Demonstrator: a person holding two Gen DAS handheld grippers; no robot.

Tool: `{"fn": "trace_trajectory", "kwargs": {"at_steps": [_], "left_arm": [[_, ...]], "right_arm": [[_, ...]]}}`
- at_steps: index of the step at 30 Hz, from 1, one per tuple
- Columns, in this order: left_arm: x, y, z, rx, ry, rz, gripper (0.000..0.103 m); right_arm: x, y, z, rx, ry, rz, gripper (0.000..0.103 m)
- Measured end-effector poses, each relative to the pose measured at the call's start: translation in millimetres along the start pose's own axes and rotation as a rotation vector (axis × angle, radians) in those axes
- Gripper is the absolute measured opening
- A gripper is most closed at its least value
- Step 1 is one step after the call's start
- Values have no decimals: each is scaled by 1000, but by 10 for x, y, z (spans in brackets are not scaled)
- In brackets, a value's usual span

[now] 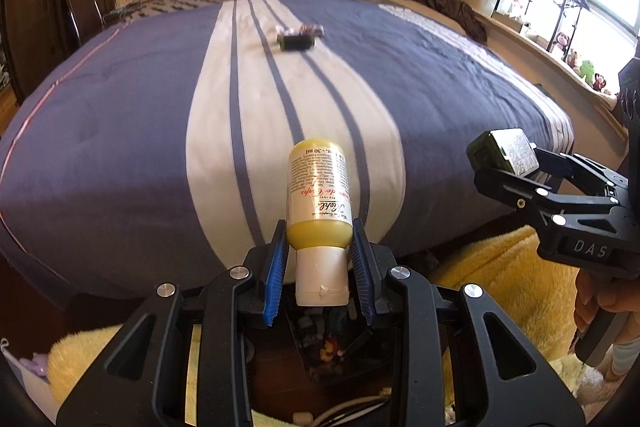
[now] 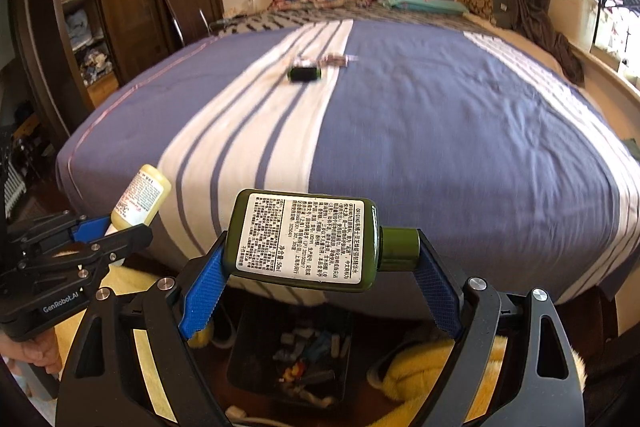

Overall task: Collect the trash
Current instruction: 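Carry both bottles down over the black bin and open both grippers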

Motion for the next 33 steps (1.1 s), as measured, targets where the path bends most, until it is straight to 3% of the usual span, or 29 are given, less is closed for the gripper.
{"fn": "trace_trajectory", "kwargs": {"at_steps": [15,26,33], "left_arm": [[596,1030,7,-42,38,270,29],[971,1538,-47,-75,91,448,29],[1055,1742,-104,-94,124,511,29]], "right_arm": [[449,949,-51,56,-7,249,86],[791,1553,43,93,-33,424,86],[976,1736,46,137,-58,498,86]]}}
Point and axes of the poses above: each gripper's, at about its wrist camera, not at the fingertips, and x roughly the way its jaws point, z to its left, y to its underside, the point moved 10 cm from there along x, roughly the way its jaws point, and after that the axes turned 11 degrees about -z, right-handed, at the moved point
